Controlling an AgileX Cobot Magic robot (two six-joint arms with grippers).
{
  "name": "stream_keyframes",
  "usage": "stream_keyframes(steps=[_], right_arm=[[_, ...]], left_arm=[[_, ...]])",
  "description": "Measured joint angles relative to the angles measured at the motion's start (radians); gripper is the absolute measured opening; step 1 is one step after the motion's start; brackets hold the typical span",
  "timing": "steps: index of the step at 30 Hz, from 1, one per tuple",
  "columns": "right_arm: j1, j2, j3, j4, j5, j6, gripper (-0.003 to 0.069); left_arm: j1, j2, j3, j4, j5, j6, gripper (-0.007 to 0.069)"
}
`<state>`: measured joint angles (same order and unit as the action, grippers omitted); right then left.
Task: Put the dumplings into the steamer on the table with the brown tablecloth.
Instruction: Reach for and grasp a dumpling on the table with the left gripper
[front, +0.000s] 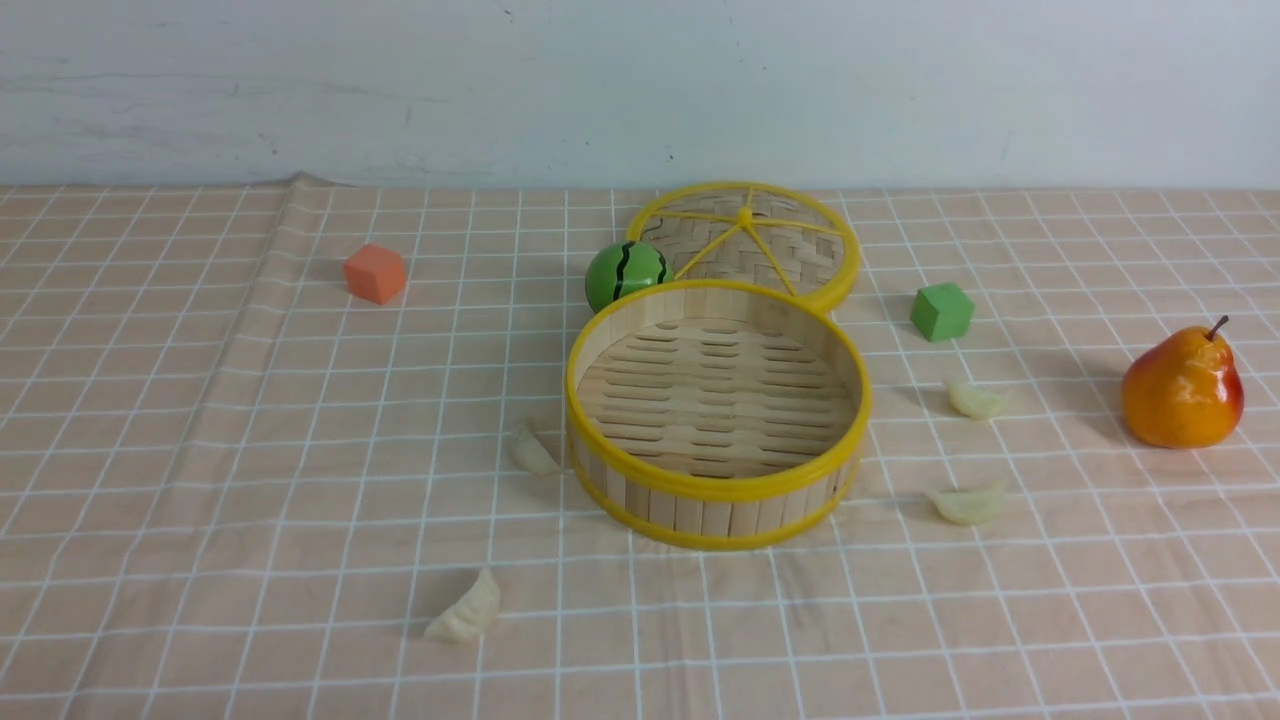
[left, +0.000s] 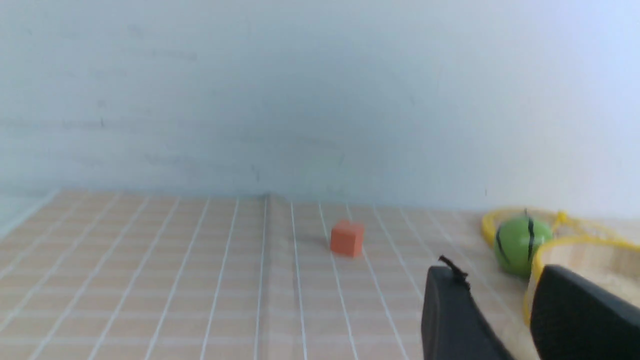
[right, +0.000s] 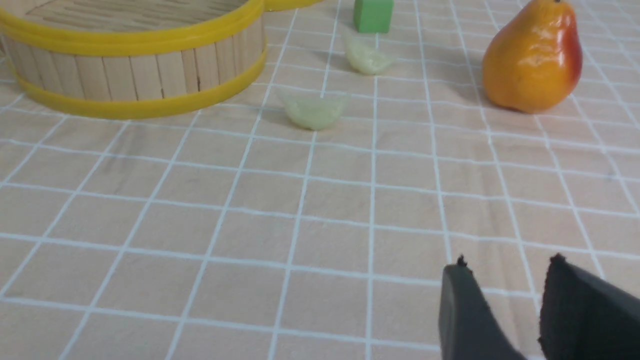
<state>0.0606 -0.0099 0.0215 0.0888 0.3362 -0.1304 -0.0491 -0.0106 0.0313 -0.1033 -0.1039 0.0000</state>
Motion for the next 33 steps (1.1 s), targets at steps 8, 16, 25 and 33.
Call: stream_keyframes(steps=[8, 16, 25, 33], right_arm=[[0.0, 0.0, 0.004, -0.023, -0.436, 0.0, 0.0239], [0.0, 0.0, 0.004, -0.024, -0.877, 0.229, 0.0239], [0.0, 0.013, -0.17, -0.047, -0.845, 0.4, 0.0119], [0.0, 0.212, -0.4, -0.1, -0.523, 0.262, -0.0014]], left_arm=[[0.0, 0.0, 0.0, 0.0, -0.229, 0.0, 0.0239], [0.0, 0.0, 0.0, 0.004, -0.494, -0.482, 0.0239], [0.0, 0.096, -0.352, 0.469, -0.209, -0.972, 0.0075], [0.0, 0.456, -0.584, 0.899, -0.144, -1.098, -0.0014]])
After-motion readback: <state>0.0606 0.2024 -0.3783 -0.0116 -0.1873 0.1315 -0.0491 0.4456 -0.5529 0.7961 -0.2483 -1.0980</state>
